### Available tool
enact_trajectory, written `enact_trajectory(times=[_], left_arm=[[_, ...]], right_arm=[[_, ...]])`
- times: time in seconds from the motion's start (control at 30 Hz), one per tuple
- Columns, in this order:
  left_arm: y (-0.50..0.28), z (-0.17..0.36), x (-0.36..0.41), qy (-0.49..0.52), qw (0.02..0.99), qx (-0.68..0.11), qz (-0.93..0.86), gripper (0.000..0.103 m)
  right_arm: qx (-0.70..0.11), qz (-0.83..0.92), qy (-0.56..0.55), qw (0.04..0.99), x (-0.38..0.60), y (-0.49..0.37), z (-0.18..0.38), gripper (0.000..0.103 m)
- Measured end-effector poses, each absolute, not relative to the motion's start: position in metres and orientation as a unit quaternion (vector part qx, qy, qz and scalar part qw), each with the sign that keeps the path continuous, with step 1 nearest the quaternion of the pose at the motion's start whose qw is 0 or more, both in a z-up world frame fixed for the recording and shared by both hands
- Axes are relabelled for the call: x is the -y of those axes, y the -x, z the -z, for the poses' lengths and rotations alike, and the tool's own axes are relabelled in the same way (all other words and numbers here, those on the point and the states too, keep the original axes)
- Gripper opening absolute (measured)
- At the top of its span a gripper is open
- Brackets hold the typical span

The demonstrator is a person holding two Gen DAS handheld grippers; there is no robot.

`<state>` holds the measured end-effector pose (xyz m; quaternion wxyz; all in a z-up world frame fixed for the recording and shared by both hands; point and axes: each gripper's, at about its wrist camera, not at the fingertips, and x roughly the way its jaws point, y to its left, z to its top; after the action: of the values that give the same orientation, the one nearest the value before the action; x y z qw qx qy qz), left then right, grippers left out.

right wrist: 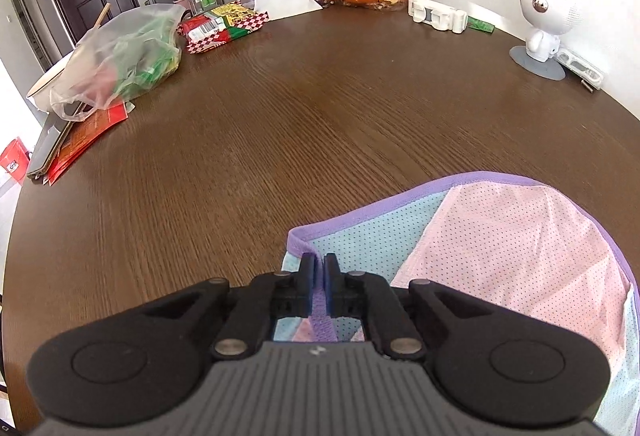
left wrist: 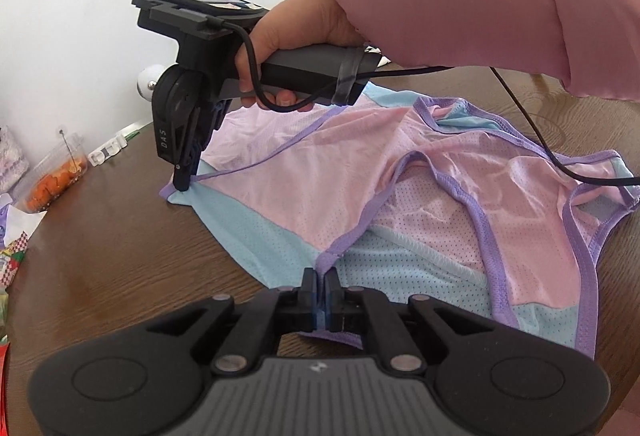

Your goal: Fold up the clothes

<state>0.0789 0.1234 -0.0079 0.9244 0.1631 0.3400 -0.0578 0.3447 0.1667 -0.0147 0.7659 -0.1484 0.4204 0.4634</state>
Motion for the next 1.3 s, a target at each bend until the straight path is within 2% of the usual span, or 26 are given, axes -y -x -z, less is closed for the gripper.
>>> enact_trajectory(times=[0.03, 0.07, 0.1, 0.13, 0.27, 0.43, 0.57, 0.7, 0.77, 0.87, 0.97, 1.07, 1.3], left_arm=[[-0.077, 0.005, -0.126, -0.154, 0.926, -0.338, 0.06, 0.016], [-0.075, 0.002, -0.129, -0.146, 0.928, -0.336, 0.063, 0.034], [-0.073, 0.0, -0.132, -0.137, 0.93, -0.334, 0.065, 0.046], [-0.07, -0.003, -0.135, -0.128, 0.932, -0.332, 0.068, 0.047], [-0.067, -0.019, -0.153, -0.085, 0.94, -0.322, 0.074, 0.048], [-0.11, -0.029, -0.193, -0.038, 0.941, -0.334, 0.033, 0.049], [-0.164, -0.029, -0.245, 0.054, 0.933, -0.355, 0.017, 0.048], [-0.209, -0.027, -0.285, 0.133, 0.917, -0.375, 0.014, 0.044], [-0.224, -0.026, -0.292, 0.141, 0.913, -0.383, 0.008, 0.041], [-0.243, -0.023, -0.299, 0.146, 0.907, -0.396, -0.005, 0.041], [-0.257, -0.019, -0.305, 0.161, 0.899, -0.406, -0.007, 0.032], [-0.27, -0.015, -0.309, 0.173, 0.894, -0.413, -0.013, 0.029], [-0.289, -0.009, -0.322, 0.211, 0.879, -0.426, -0.038, 0.029]], right_arm=[[-0.419, -0.463, 0.141, 0.768, -0.164, -0.345, 0.013, 0.02], [-0.411, -0.467, 0.132, 0.772, -0.159, -0.344, 0.006, 0.044], [-0.403, -0.472, 0.123, 0.775, -0.154, -0.343, 0.0, 0.052], [-0.394, -0.476, 0.114, 0.778, -0.148, -0.342, -0.006, 0.055], [-0.364, -0.483, 0.073, 0.793, -0.111, -0.34, -0.038, 0.055], [-0.352, -0.458, 0.09, 0.812, -0.058, -0.325, -0.058, 0.055], [-0.344, -0.489, 0.167, 0.784, -0.034, -0.274, -0.052, 0.052], [-0.29, -0.543, 0.275, 0.739, -0.044, -0.199, -0.04, 0.051], [-0.261, -0.565, 0.318, 0.715, -0.054, -0.169, -0.03, 0.045], [-0.228, -0.572, 0.376, 0.693, -0.068, -0.142, -0.015, 0.041], [-0.21, -0.566, 0.414, 0.681, -0.077, -0.132, -0.003, 0.038], [-0.198, -0.563, 0.44, 0.671, -0.082, -0.126, 0.007, 0.033], [-0.168, -0.555, 0.482, 0.657, -0.089, -0.112, 0.017, 0.027]])
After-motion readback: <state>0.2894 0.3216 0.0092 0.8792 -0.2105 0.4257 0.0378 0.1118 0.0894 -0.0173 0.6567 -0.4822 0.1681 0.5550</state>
